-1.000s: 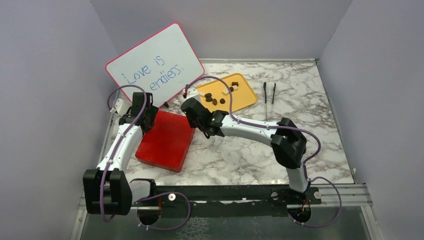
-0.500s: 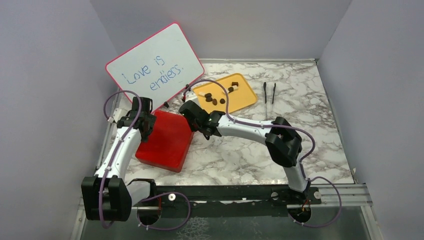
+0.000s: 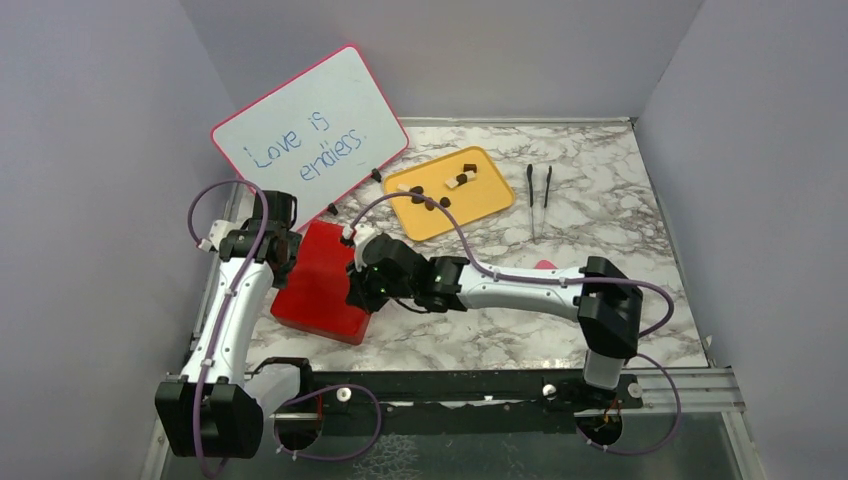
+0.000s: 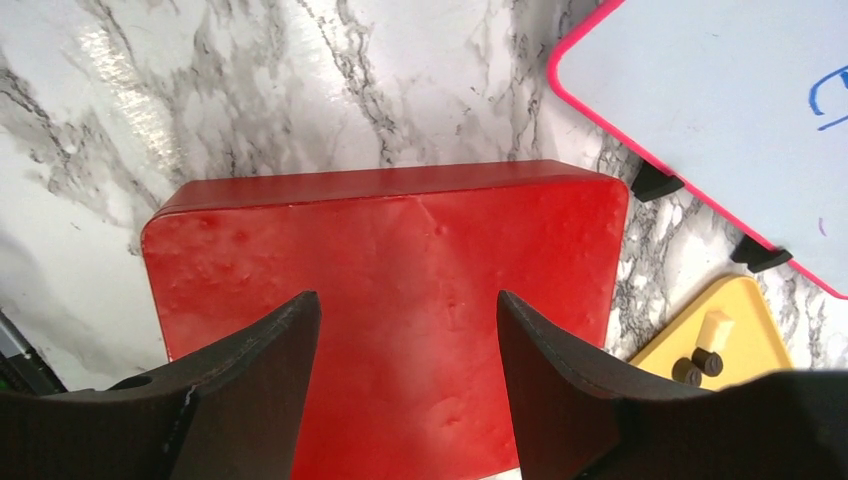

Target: Pack the chocolate

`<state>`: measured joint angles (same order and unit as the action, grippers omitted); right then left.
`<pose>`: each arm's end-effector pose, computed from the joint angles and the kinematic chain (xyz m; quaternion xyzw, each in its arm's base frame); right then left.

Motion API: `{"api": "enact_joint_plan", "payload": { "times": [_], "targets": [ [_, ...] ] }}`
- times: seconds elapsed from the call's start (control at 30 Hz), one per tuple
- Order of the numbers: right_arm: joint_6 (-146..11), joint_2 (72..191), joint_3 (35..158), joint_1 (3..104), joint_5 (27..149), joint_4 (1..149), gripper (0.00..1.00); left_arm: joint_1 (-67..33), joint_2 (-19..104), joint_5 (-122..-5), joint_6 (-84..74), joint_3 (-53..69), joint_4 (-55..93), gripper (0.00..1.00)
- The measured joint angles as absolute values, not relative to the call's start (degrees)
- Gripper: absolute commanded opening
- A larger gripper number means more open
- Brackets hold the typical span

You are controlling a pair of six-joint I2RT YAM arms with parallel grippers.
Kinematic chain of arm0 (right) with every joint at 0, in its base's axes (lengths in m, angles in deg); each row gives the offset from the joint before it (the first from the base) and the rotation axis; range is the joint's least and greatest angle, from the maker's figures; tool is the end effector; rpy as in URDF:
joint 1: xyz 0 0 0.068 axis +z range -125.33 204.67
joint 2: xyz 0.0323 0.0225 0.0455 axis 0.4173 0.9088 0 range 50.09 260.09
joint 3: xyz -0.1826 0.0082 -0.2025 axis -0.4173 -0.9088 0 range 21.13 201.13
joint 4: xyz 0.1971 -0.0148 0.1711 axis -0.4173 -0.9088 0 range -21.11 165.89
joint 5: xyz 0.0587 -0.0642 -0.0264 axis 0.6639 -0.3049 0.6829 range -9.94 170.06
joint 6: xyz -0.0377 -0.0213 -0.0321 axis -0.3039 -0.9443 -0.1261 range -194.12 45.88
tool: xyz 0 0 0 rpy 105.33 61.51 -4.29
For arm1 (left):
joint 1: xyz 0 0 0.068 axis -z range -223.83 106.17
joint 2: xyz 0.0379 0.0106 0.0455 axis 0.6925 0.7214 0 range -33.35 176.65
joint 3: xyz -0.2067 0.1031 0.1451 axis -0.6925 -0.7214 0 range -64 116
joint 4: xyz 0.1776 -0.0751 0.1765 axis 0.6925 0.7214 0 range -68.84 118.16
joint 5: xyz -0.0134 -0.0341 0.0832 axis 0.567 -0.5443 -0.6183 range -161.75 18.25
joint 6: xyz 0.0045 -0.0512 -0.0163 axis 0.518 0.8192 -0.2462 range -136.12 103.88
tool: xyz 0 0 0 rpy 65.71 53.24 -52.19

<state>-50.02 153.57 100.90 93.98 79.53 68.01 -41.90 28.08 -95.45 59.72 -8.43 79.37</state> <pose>0.1497 0.3960 0.2693 -0.3334 0.8067 0.3524 0.3375 0.1905 0.0079 0.2841 -0.6102 0.7345 0.0179 0.2966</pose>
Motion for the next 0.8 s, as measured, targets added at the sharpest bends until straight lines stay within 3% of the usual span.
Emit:
{"api": "enact_joint_plan", "payload": {
  "times": [0.33,0.8],
  "targets": [
    [-44.5,160.7,95.8,96.1,84.6,74.0,0.01,-42.0,27.4,-96.0,60.2,-20.2,79.2,0.68],
    [-44.4,151.8,92.6,96.2,81.2,71.7,0.01,-42.2,26.5,-100.8,64.1,-11.0,79.7,0.63]
  ]
}}
